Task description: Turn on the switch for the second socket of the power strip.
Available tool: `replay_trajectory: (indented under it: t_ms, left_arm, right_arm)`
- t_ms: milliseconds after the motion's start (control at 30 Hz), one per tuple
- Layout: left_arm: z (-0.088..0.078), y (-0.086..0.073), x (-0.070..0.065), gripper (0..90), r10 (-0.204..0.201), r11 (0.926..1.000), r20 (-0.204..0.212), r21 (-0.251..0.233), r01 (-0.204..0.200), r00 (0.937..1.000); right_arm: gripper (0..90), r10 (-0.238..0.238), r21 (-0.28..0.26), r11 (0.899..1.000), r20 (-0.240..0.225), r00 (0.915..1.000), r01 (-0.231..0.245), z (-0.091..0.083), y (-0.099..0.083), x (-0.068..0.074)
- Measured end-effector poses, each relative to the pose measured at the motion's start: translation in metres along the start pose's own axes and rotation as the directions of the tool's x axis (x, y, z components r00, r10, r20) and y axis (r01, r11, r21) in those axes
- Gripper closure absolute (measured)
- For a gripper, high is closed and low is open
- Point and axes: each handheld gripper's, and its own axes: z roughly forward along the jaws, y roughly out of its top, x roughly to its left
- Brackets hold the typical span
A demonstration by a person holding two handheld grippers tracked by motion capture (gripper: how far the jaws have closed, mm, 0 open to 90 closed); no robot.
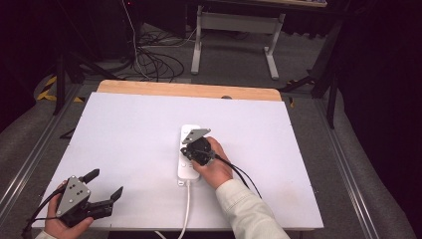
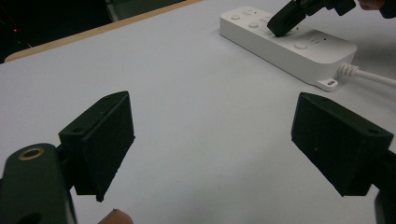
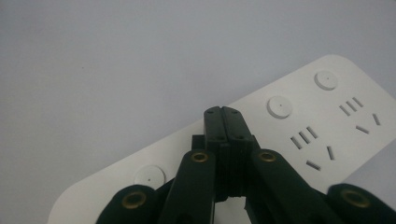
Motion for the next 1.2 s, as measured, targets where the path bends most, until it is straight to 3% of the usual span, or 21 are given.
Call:
replay_trajectory:
  t_ms: [133, 567, 800, 1133, 1200]
  left_arm:
    - [0.0001, 0.0000, -0.0001, 13.8, 0.001, 1.0000, 0.000, 0.001, -0.001, 1.0000]
    - [0.0006, -0.0001, -0.0007, 13.8, -0.004, 1.0000, 0.002, 0.002, 0.004, 1.0000]
    - [0.0002, 0.0001, -0.0008, 13.7, -0.001, 1.0000, 0.001, 0.003, 0.001, 1.0000]
    - [0.0011, 0.0000, 0.0002, 13.7, -0.013, 0.9999, 0.003, 0.000, 0.013, 0.9999]
    - [0.0011, 0.0002, 0.0006, 13.7, -0.006, 1.0000, -0.001, 0.001, 0.006, 1.0000]
  right_arm:
    - [90.0, 0.021, -0.002, 1.000, -0.005, 0.9998, -0.021, -0.0001, -0.0005, -0.0012]
    - [90.0, 0.021, 0.030, 0.999, -0.017, 0.9996, -0.021, 0.0006, 0.0039, -0.0024]
    - [90.0, 0.008, 0.059, 0.998, 0.003, 1.0000, -0.008, 0.0015, 0.0071, -0.0020]
    - [90.0, 0.017, 0.037, 0.999, -0.014, 0.9998, -0.017, -0.0010, 0.0057, -0.0049]
    - [90.0, 0.011, 0.038, 0.999, 0.001, 0.9999, -0.011, -0.0041, 0.0065, -0.0065]
